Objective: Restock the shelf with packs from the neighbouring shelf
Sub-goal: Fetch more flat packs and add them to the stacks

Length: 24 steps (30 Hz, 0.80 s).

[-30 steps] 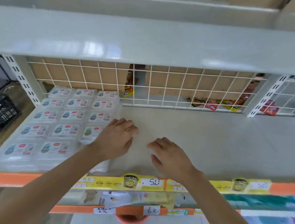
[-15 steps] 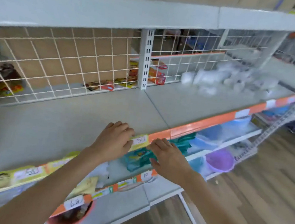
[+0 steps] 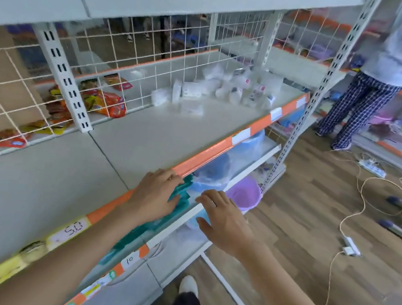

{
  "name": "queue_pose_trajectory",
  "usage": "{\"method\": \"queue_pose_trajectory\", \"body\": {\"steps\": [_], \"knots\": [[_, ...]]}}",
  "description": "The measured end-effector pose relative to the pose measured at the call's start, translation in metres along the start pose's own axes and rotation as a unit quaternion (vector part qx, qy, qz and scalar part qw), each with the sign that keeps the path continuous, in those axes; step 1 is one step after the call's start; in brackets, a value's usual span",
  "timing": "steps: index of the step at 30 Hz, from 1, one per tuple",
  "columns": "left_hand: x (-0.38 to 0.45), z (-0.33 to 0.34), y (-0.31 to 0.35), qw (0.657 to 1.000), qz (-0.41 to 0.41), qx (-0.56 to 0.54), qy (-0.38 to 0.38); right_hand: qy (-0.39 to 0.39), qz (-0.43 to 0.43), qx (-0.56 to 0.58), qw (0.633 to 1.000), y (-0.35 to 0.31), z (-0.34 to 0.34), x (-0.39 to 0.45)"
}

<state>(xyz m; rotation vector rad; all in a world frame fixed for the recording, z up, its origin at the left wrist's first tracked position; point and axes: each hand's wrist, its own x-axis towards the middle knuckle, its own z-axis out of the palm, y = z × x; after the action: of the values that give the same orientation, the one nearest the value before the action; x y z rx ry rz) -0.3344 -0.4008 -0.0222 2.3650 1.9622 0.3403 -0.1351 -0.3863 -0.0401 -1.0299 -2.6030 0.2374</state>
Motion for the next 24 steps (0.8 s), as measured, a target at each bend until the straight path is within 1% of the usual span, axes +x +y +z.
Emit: {"method": "queue_pose_trajectory", "body": {"steps": [4,7,9,12,16,18,21,22,24], "knots": [[0.072,0.014,-0.004,1.000,0.003,-0.003,0.018,0.010,0.025,-0.016,1.000,0.058,-0.015,0.034],[0.129,0.021,-0.009,0.999,-0.023,-0.018,0.015,-0.002,0.028,-0.031,0.999,0.104,-0.029,0.061],[0.164,0.025,-0.013,0.998,-0.037,-0.028,0.038,-0.003,0.024,-0.049,0.999,0.136,-0.037,0.084],[0.212,0.028,-0.025,0.996,-0.070,-0.041,0.048,0.009,0.033,-0.038,0.999,0.171,-0.041,0.117],[0.273,0.028,-0.052,0.994,-0.100,-0.014,0.046,0.015,0.033,0.002,0.999,0.195,-0.033,0.140],[0.297,0.029,-0.065,0.991,-0.129,0.004,0.022,0.007,0.023,0.012,1.000,0.207,-0.029,0.150],[0.320,0.039,-0.083,0.983,-0.172,0.029,-0.049,0.002,0.004,0.018,1.000,0.233,-0.028,0.171],[0.323,0.043,-0.086,0.980,-0.186,0.038,-0.063,-0.002,-0.002,0.021,1.000,0.243,-0.027,0.181],[0.324,0.049,-0.086,0.974,-0.209,0.071,-0.048,-0.012,-0.021,0.022,0.999,0.260,-0.026,0.203]]}}
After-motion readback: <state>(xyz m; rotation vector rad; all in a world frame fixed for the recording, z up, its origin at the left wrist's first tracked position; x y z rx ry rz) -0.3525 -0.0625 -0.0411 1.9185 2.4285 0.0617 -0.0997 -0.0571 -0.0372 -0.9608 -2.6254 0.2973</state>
